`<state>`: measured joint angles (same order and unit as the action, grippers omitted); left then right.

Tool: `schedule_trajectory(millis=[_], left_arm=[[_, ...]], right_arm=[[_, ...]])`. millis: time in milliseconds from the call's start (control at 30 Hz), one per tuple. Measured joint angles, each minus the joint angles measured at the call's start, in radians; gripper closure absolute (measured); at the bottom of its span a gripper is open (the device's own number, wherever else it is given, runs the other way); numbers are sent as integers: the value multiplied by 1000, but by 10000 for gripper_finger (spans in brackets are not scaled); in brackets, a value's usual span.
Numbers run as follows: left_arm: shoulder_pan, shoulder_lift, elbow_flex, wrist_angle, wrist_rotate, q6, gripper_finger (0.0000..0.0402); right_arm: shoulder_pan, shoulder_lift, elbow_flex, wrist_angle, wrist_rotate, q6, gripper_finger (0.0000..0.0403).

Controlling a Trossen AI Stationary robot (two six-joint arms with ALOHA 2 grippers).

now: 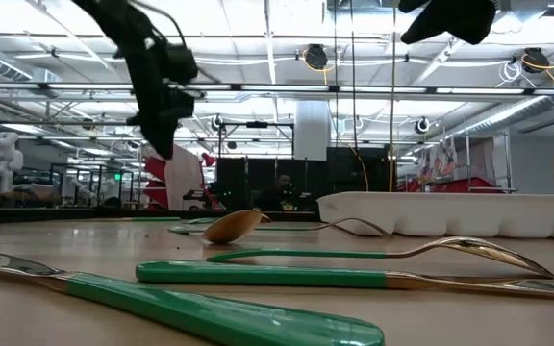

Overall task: Sort silverware
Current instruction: Put the top green fork into the white cutlery tray

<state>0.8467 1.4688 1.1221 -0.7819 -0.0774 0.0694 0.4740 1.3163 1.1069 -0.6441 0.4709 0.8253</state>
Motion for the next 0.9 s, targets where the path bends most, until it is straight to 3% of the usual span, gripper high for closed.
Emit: schedule_trajectory(millis=[367,700,833,900], left_arm=[[23,239,0,-90,-88,60,329],[-3,246,0,-69,-187,-46,329],[-29,246,0,-77,-187,-111,329],[-42,246,0,-61,-134,-105,329]], right_arm=[[2,0,0,-23,0,30,213],[2,0,0,-29,2,28,213],[2,0,0,-29,3,29,213],[2,0,0,-29,3,29,213]])
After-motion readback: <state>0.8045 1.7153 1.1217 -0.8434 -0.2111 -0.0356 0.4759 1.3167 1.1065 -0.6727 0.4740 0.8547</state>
